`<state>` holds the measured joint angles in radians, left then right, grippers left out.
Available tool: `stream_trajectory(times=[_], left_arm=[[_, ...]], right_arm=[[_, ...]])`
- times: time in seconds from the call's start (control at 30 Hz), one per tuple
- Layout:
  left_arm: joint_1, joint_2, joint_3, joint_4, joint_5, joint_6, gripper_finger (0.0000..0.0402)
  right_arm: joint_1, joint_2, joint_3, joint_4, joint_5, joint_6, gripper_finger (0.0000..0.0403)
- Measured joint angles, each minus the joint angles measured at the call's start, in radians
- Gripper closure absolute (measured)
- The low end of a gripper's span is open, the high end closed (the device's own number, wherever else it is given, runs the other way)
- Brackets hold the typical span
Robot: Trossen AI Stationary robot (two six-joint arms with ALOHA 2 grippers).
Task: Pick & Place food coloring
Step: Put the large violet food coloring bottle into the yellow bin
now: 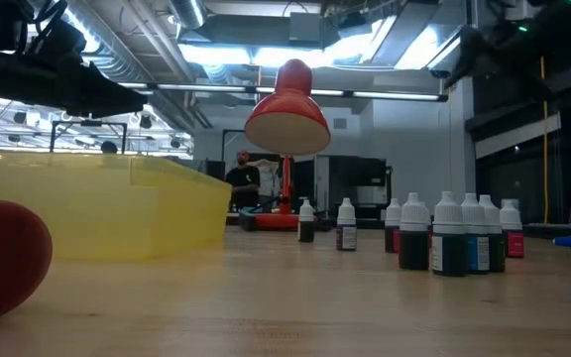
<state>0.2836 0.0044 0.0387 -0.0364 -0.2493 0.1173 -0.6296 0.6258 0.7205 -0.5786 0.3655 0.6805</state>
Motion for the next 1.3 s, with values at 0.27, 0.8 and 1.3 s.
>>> stream_trajectory(times=[0.27, 0.8, 1.3], left_arm=[[0.0, 0.0, 0.0, 0.0, 0.0, 0.0, 0.0041], [0.0, 0.0, 0.0, 0.0, 0.0, 0.0, 0.0041], [0.0, 0.0, 0.0, 0.0, 0.0, 0.0, 0.0041]], right_arm=[[0.0, 0.375, 0.336, -0.216, -0.02, 0.085, 0.0004], [0.0, 0.834, 0.499, -0.372, -0.179, 0.179, 0.0004], [0.032, 1.016, 0.401, -0.312, -0.235, 0.207, 0.0004]])
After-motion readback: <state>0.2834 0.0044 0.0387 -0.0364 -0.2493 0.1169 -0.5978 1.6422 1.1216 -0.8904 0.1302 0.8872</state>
